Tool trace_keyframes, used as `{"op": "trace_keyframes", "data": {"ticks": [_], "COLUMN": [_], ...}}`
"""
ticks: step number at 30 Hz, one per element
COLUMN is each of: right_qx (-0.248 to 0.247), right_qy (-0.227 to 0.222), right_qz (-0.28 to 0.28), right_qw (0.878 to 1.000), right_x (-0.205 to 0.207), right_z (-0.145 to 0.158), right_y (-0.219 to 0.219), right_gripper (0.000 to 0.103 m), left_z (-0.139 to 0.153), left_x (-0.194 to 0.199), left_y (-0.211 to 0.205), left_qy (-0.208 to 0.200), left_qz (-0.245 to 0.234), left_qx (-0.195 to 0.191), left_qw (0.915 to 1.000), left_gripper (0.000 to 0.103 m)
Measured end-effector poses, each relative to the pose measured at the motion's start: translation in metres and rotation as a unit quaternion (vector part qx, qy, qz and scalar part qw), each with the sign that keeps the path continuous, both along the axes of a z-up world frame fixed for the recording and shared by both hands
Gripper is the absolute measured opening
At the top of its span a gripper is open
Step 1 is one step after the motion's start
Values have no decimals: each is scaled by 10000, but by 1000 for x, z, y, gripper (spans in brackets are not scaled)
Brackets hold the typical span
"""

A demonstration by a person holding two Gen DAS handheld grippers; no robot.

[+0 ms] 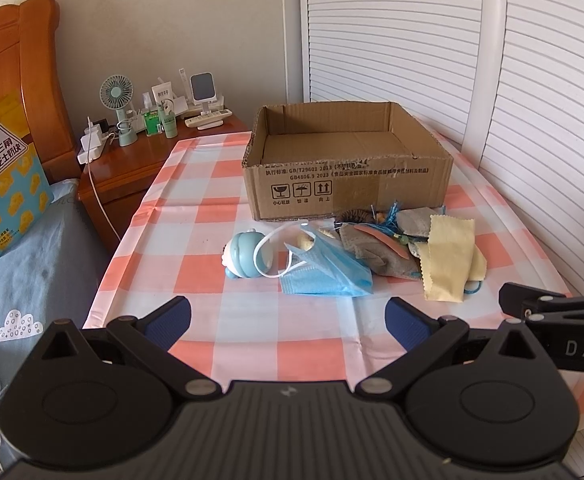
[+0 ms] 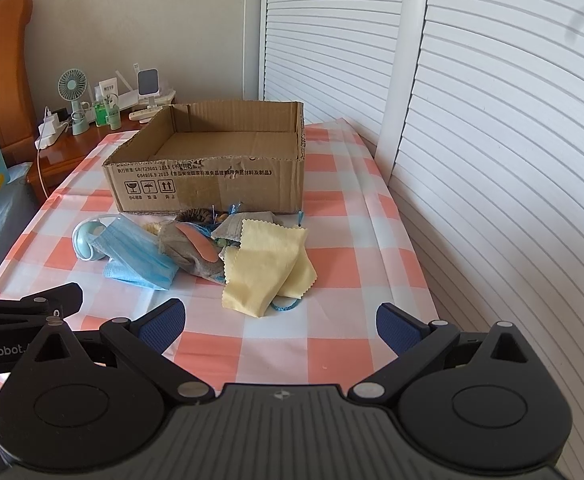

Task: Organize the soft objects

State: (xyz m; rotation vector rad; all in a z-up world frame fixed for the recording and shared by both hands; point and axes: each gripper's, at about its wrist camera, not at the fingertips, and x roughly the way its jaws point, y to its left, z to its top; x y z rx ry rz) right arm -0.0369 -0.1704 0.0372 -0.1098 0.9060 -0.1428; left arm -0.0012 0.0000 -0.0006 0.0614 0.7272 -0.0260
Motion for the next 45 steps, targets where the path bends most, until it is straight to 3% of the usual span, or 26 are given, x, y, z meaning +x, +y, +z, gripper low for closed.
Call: {"op": "trace_keyframes", "data": {"ticks": [30, 45], "right_qx": [31, 203], "right_qy": [-101, -228], "right_qz": [108, 459], "right_qw": [9999, 9985], "right_x": [0, 11], "right_z": [1, -7], "right_y": [-1, -12], "right_gripper": [103, 103], "left_z": [2, -2], "left_x": [6, 21], "left_y": [-3, -6], "left_qy": [-71, -260], "left_qz": [-51, -553], "left_qx": [-5, 39], "left_qw": [10000, 9981], "left_gripper": [102, 102]}}
